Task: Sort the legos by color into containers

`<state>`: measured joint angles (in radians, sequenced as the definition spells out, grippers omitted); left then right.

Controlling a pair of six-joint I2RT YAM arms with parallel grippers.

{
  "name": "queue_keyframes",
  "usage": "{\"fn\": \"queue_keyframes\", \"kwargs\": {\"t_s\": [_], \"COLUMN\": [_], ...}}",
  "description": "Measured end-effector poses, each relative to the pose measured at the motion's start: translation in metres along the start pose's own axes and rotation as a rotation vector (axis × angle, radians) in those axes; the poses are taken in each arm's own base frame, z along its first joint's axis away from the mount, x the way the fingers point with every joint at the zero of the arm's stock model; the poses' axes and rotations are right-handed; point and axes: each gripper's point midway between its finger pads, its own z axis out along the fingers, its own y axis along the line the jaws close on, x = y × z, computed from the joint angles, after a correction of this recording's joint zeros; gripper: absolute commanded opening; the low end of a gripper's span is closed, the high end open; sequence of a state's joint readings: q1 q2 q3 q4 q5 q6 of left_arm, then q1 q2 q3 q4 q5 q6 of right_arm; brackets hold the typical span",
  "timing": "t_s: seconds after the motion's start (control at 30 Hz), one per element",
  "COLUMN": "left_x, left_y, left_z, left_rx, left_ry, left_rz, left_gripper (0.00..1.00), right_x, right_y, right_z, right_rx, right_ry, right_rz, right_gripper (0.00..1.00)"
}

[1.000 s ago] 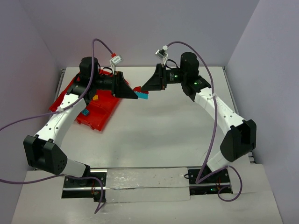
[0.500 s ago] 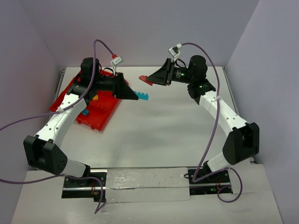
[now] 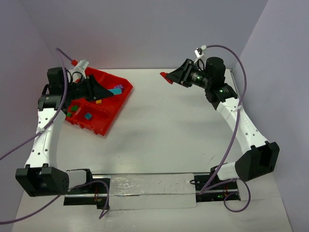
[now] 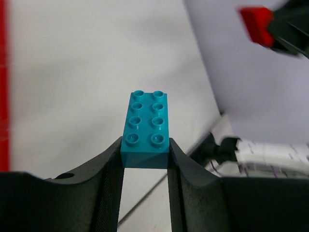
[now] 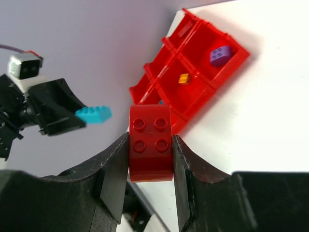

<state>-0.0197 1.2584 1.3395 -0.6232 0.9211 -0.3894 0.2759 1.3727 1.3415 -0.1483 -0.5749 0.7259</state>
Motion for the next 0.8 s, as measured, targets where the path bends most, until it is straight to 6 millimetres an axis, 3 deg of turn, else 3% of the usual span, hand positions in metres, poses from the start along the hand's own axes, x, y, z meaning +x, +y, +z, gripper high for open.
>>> {"fn": "queue_keyframes", "kwargs": {"t_s": [0.1,0.27,0.37,0.53,0.8], "left_x": [0.009,0.055,0.066,0.057,0.075], "left_y": [0.046,0.108,0.128,0.146,0.194], "left_z": [-0.012,-0.022,-0.036,-0.062,-0.074], "left_rx": [-0.198,-0.491,-0.640,-0.826,-1.055], "left_ry": [-0.041,-0.031,-0.072,-0.203,-0.196], "left_rz": [-0.117,-0.325,-0.398,-0.422,-0.495], "left_gripper": [0.00,0.00,0.00,0.00,0.00], "right_x": [-0.002,0.003,0.006,0.010,0.013], "right_y": [-0.003,-0.010,-0.013,-0.016,-0.019], "right_z": [-0.007,-0.009,-0.009,-0.007,-0.005], "right_rx": [0.036,0.070,0.080,0.078,0.082], "right_ry": [-0.017,0.000,0.011,0.028,0.042], "right_rz": [-0.027,-0.040,-0.040,-0.039,-0.042], "right_gripper": [0.00,0.00,0.00,0.00,0.00]}}
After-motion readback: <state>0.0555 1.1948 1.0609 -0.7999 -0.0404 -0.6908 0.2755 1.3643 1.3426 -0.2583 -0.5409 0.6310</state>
